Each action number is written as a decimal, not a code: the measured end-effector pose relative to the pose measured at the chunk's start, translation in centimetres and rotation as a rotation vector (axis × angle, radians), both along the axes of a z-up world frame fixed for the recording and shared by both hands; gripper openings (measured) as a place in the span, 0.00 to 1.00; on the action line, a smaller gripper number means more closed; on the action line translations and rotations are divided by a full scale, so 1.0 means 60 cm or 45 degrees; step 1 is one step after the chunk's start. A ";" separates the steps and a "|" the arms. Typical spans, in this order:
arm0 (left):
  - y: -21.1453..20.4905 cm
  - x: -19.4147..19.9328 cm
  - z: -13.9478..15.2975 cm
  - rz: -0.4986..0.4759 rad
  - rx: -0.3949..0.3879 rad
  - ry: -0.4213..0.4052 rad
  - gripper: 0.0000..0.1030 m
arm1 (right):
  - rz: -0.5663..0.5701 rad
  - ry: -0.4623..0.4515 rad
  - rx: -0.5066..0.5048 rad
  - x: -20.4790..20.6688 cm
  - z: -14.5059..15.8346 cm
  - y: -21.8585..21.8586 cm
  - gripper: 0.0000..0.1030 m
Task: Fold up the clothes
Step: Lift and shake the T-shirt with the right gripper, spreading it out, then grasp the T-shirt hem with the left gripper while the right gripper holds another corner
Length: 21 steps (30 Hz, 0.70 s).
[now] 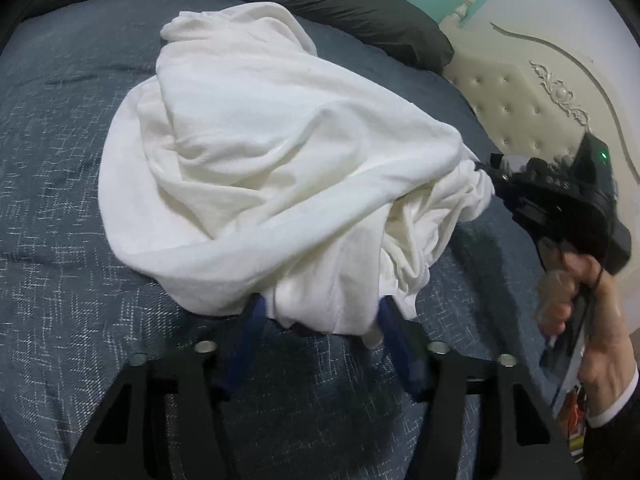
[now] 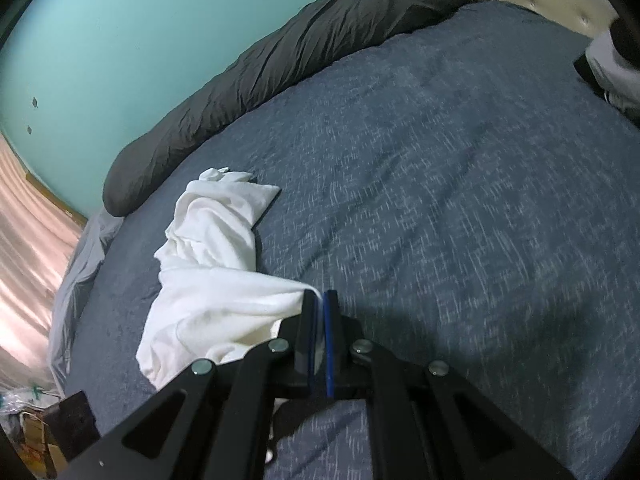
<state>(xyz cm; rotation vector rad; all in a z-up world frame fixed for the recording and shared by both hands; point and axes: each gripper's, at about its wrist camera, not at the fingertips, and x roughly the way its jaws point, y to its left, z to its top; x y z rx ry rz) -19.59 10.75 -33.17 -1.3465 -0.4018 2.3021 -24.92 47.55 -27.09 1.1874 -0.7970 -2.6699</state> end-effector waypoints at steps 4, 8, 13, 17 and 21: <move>0.000 -0.005 -0.012 -0.009 -0.004 -0.028 0.27 | 0.011 0.006 -0.027 0.026 -0.004 -0.003 0.03; -0.005 -0.004 -0.008 -0.020 -0.006 -0.011 0.07 | 0.015 0.008 -0.031 0.041 -0.004 -0.004 0.03; -0.023 0.002 0.018 -0.015 0.004 0.041 0.05 | 0.003 0.013 -0.063 0.057 0.002 -0.001 0.03; -0.044 0.006 0.067 0.021 0.022 0.121 0.05 | 0.011 0.039 -0.079 0.072 0.027 -0.009 0.03; -0.094 0.024 0.125 0.092 0.063 0.206 0.05 | 0.038 0.083 -0.087 0.085 0.072 -0.027 0.03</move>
